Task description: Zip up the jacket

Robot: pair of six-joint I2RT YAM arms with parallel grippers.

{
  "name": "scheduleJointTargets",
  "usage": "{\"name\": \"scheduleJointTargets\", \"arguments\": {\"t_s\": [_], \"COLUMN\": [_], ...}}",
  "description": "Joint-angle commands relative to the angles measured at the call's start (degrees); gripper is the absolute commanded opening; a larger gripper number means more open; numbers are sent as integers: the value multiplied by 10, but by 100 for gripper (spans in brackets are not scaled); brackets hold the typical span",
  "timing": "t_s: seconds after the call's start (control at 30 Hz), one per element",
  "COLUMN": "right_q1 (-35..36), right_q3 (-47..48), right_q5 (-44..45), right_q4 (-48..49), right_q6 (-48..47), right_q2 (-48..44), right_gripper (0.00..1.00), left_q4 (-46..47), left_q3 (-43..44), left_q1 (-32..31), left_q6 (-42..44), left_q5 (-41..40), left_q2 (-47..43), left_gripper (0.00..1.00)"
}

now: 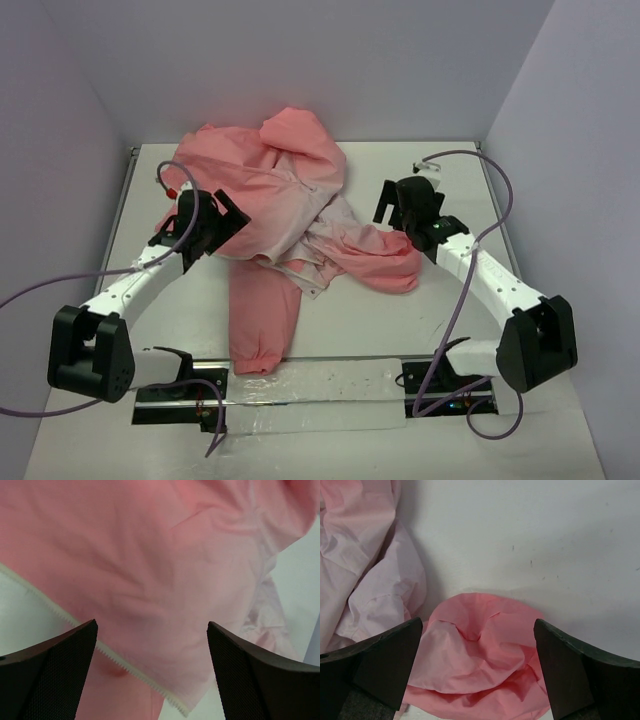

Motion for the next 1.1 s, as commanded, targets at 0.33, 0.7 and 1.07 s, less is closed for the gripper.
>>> {"name": "scheduleJointTargets", "arguments": {"t_s": [0.33, 0.7, 1.07], "right_q1": [72, 53, 16], "right_q3": [128, 70, -72], "right_q5": [-106, 22, 258], "right_q4": [-14, -5, -25], "right_q6": [-22, 17, 78], "right_q2": [193, 102, -189], "right_gripper": [100, 0, 0], "left_q4": [131, 165, 66], "left_q3": [-88, 21, 301], "left_q1": [-47, -48, -111], "left_q6": [-125, -72, 20], "left_q5": [13, 37, 59], "left_q2": [35, 90, 190], "left_gripper": [82, 0, 0]}}
